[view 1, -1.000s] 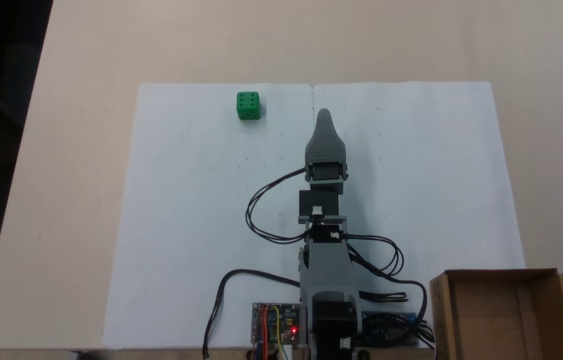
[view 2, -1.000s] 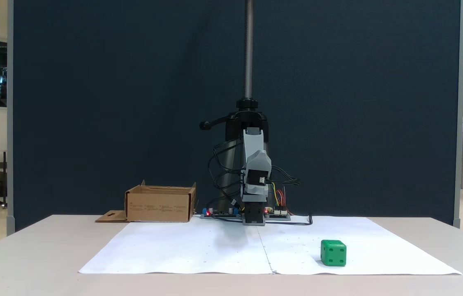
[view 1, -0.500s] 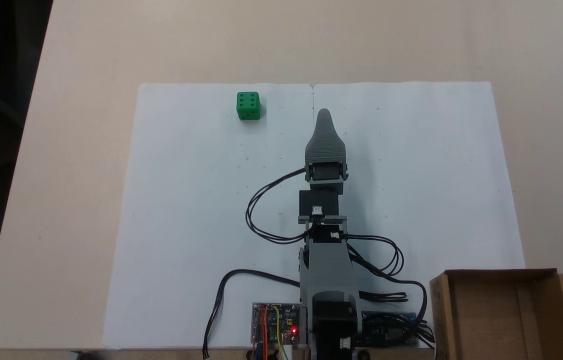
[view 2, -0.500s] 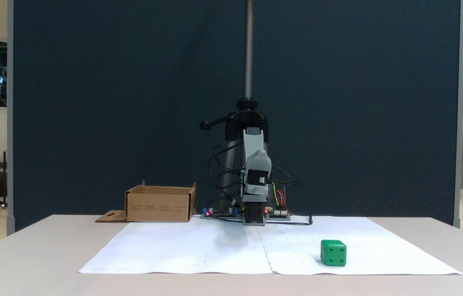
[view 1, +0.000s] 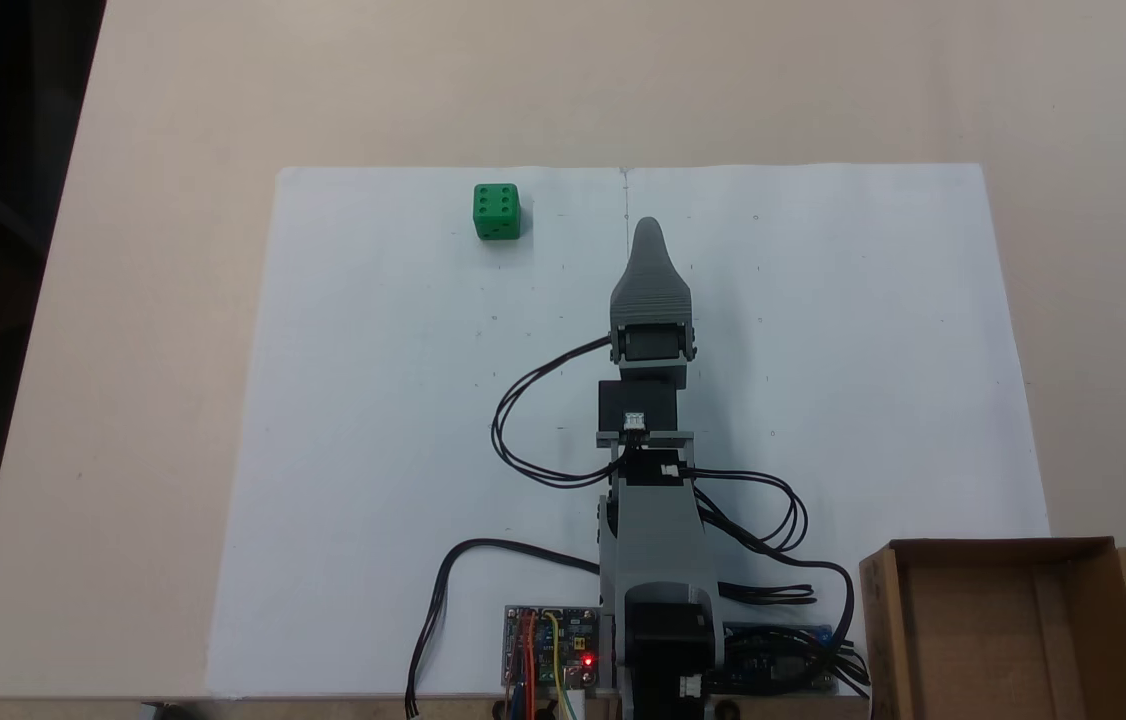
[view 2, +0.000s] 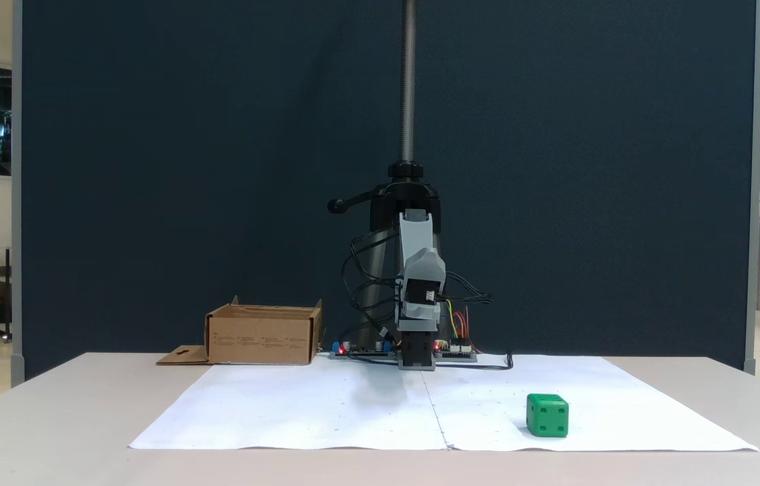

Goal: Grasp a green dice and put it in the bin.

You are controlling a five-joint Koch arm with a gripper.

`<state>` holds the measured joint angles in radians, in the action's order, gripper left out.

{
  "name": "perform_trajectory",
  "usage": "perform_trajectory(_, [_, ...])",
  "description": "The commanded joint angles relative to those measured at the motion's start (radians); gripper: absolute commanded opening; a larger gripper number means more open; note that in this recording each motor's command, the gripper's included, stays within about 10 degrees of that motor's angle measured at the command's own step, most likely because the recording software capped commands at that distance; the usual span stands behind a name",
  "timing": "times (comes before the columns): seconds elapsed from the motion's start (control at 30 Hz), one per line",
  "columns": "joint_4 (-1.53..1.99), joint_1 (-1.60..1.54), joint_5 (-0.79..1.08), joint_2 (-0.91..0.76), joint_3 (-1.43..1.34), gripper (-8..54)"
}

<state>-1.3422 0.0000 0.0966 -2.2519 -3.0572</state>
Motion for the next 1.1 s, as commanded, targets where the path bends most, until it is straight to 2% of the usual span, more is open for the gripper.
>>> perform_trajectory(0.0, [-0.123, 0.014, -0.014, -0.112, -0.072, 41.3])
perform_trajectory(0.23, [0.371, -0.017, -0.011, -0.107, 0.302, 41.2])
perform_trajectory(0.53, [0.977, -0.178, -0.052, 0.080, 0.644, 40.7])
perform_trajectory(0.9, [1.638, -0.284, -0.166, 0.566, 1.224, 40.9])
perform_trajectory(1.07, [1.883, -0.301, -0.249, 0.802, 1.558, 44.1])
